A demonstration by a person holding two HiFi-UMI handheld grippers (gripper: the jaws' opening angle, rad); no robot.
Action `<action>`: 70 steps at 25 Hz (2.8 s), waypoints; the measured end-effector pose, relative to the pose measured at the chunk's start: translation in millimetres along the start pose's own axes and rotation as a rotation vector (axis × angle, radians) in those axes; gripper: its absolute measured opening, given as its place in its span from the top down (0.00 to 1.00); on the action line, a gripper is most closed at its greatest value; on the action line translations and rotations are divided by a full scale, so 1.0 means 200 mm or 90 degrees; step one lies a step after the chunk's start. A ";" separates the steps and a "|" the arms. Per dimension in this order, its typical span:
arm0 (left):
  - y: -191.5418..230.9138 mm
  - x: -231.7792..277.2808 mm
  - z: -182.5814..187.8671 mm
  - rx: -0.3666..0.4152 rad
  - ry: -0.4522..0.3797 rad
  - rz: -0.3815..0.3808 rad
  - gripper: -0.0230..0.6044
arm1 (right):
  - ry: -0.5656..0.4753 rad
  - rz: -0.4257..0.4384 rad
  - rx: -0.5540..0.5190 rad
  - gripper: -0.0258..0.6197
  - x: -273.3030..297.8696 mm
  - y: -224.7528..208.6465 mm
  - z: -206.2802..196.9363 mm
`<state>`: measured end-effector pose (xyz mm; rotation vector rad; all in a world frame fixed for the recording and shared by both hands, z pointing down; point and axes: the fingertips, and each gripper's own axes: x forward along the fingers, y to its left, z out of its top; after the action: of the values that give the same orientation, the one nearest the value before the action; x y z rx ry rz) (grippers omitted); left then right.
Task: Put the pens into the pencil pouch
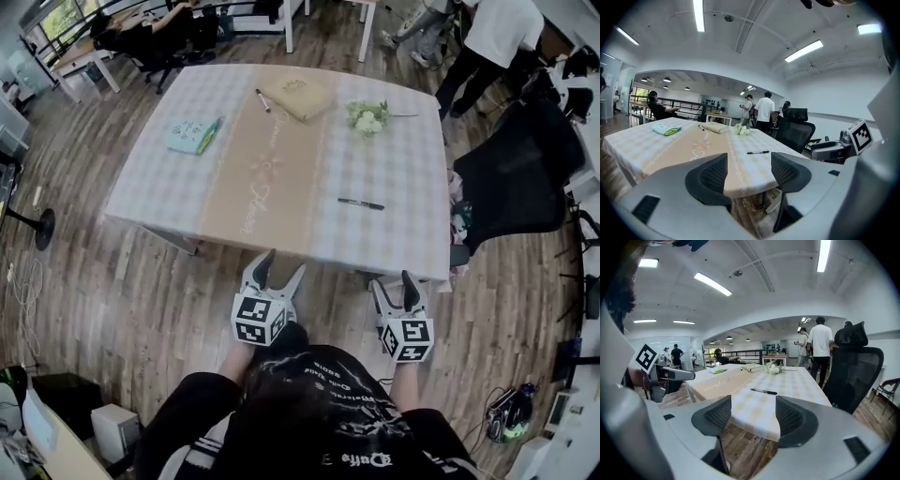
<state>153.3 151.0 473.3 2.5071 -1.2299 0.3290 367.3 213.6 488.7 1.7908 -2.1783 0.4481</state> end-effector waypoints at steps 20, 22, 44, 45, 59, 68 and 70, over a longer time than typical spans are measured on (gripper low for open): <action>0.57 0.23 0.13 0.002 0.008 -0.029 0.48 | 0.039 -0.031 -0.116 0.51 0.53 -0.06 0.33; 0.59 0.25 0.13 -0.001 0.010 -0.023 0.48 | 0.045 -0.018 -0.137 0.51 0.58 -0.09 0.36; 0.72 0.45 0.28 -0.039 -0.001 0.092 0.48 | 0.255 0.223 -0.346 0.64 1.15 -0.34 0.22; 0.73 0.45 0.28 -0.040 0.000 0.099 0.48 | 0.267 0.236 -0.359 0.64 1.17 -0.35 0.20; 0.87 0.48 0.30 -0.076 -0.004 0.173 0.48 | 0.428 0.363 -0.496 0.66 1.34 -0.44 -0.06; 0.93 0.47 0.31 -0.105 -0.015 0.205 0.48 | 0.469 0.386 -0.482 0.75 1.39 -0.48 -0.13; 0.94 0.46 0.30 -0.108 -0.016 0.209 0.48 | 0.475 0.400 -0.463 0.82 1.38 -0.47 -0.15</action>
<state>62.3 -47.2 484.8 2.1715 -1.6104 0.2593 408.6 -36.9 633.6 0.4352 -1.9089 0.3066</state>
